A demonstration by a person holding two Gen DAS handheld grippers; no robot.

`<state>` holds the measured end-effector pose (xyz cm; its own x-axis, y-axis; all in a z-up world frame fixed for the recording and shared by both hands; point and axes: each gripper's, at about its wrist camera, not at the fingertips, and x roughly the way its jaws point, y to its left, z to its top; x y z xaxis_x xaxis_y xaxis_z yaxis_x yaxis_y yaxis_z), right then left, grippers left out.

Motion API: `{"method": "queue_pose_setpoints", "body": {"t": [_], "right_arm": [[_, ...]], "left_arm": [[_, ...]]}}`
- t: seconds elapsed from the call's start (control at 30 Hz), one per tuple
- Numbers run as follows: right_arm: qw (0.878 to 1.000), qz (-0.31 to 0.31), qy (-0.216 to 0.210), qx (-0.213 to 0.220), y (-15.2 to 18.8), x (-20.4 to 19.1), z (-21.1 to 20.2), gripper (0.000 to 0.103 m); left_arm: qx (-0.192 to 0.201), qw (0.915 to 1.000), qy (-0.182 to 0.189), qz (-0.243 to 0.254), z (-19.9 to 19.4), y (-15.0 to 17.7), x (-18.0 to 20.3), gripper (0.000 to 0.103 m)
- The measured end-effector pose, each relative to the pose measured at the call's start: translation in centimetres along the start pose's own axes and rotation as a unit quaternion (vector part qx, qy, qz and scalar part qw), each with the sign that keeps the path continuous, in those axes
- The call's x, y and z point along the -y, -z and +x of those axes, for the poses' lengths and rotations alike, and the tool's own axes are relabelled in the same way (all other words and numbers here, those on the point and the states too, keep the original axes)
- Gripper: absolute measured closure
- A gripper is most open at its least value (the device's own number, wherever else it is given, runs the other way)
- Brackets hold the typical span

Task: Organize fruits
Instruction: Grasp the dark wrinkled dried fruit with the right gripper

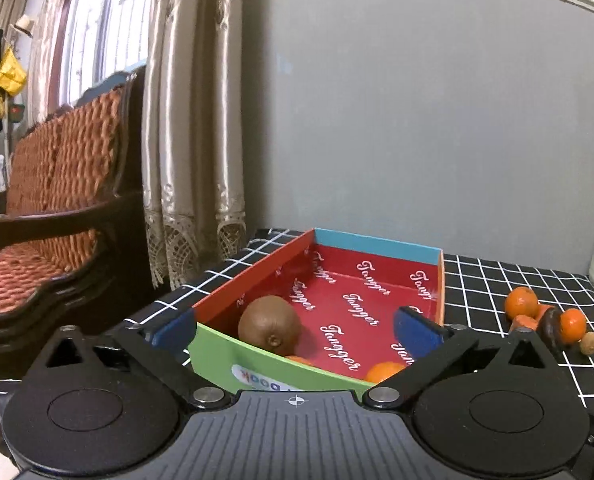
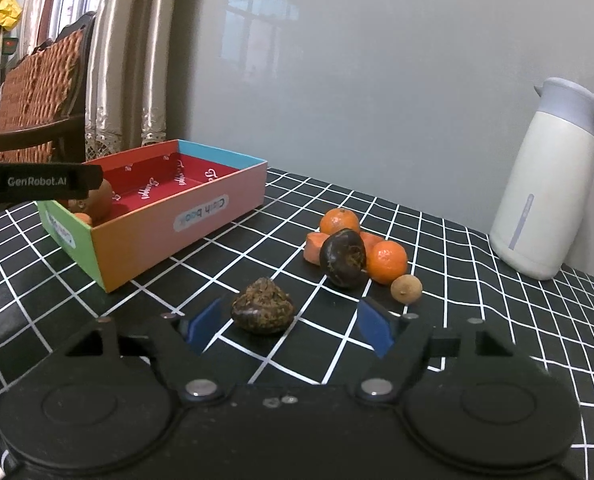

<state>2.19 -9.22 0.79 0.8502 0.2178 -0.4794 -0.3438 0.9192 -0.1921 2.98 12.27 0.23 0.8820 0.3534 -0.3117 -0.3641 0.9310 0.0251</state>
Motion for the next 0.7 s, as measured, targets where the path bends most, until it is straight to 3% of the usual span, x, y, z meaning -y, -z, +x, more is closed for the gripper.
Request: {"method": "queue_pose_setpoints", "body": {"t": [0.13,0.23,0.53,0.7], "right_arm": [[1.0,0.002,-0.001,-0.001,0.1,0.2,-0.2,0.028],[1.0,0.004,-0.001,-0.003,0.1,0.3,0.0,0.028],[1.0,0.007,-0.003,-0.011,0.1,-0.4,0.4,0.027],[1.0,0.008,-0.003,-0.017,0.0,-0.9,1.1,0.027]], "left_arm": [[0.03,0.9987,-0.012,0.039,-1.3,0.2,1.1,0.0],[0.03,0.9984,-0.024,0.042,-1.7,0.0,1.0,0.0],[0.0,0.9979,-0.011,-0.064,-2.4,-0.7,-1.5,0.0],[-0.036,0.9958,0.015,-0.084,-1.8,-0.4,-2.3,0.0]]}}
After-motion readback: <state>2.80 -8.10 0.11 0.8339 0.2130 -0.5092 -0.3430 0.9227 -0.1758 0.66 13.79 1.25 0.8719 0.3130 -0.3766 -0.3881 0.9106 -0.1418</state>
